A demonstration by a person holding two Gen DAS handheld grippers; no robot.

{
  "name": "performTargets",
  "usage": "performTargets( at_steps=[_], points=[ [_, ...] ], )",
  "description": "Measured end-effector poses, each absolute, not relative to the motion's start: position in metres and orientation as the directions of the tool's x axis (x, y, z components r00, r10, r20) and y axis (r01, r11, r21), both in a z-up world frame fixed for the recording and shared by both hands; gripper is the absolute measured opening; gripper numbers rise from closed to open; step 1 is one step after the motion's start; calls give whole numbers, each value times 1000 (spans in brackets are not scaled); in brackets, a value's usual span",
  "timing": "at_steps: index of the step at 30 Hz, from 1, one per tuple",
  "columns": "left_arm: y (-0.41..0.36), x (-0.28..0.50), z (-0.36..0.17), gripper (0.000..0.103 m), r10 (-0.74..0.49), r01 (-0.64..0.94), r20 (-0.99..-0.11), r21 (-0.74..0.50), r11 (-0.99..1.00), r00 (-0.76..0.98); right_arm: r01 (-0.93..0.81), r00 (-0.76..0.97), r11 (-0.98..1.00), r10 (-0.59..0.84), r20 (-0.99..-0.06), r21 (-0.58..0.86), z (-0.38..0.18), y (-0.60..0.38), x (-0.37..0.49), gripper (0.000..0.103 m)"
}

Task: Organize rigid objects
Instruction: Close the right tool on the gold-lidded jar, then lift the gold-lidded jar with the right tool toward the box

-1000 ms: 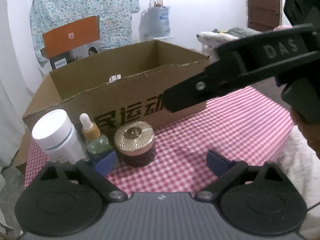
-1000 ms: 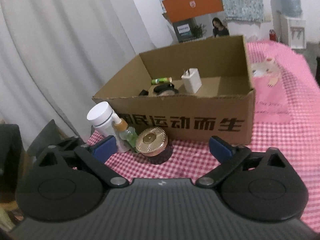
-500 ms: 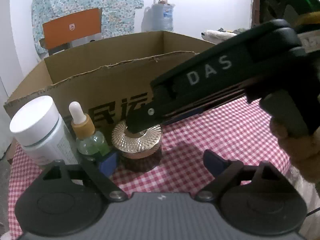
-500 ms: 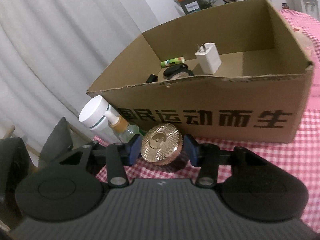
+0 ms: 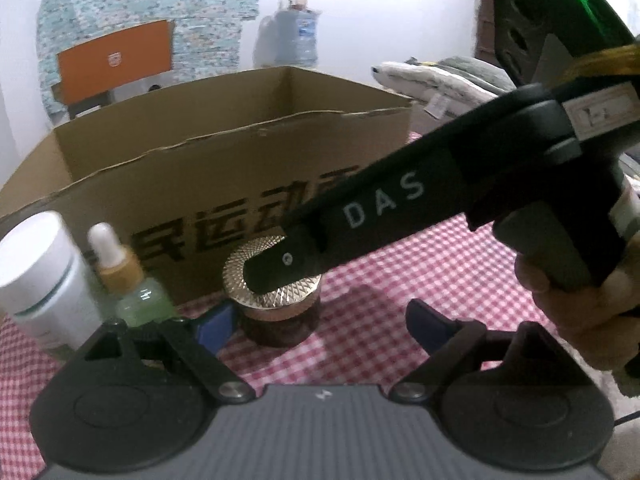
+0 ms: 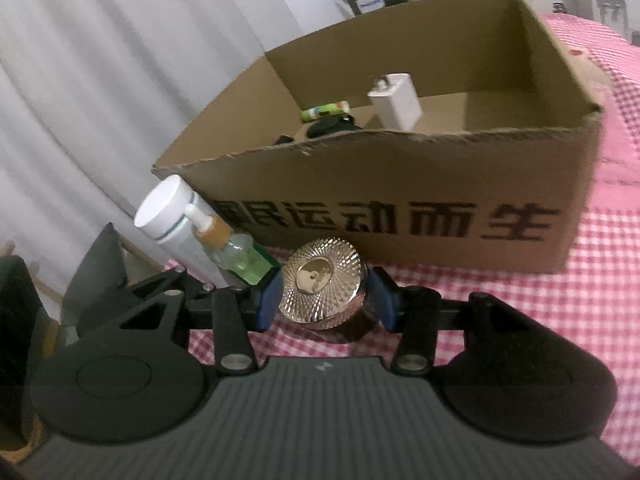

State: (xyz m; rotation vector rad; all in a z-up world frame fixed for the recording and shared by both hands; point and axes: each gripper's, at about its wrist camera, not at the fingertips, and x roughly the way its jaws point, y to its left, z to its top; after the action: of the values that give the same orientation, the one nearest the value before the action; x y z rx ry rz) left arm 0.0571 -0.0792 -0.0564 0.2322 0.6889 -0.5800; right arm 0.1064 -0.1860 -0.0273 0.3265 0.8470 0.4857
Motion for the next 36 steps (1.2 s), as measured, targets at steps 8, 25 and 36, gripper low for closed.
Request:
performTargets(
  at_steps=[8, 25, 36],
  points=[
    [-108, 51, -58, 91, -490, 662, -664, 9, 750, 565, -193, 613, 874, 463, -640, 447, -29, -218, 79, 50],
    [-134, 71, -62, 83, -434, 646, -674, 84, 758, 597, -77, 648, 769, 522, -554, 635, -44, -273, 64, 51],
    [-138, 91, -66, 58, -411, 609, -688, 58, 791, 599, -61, 639, 740, 544, -544, 670, -54, -271, 72, 46]
  ],
)
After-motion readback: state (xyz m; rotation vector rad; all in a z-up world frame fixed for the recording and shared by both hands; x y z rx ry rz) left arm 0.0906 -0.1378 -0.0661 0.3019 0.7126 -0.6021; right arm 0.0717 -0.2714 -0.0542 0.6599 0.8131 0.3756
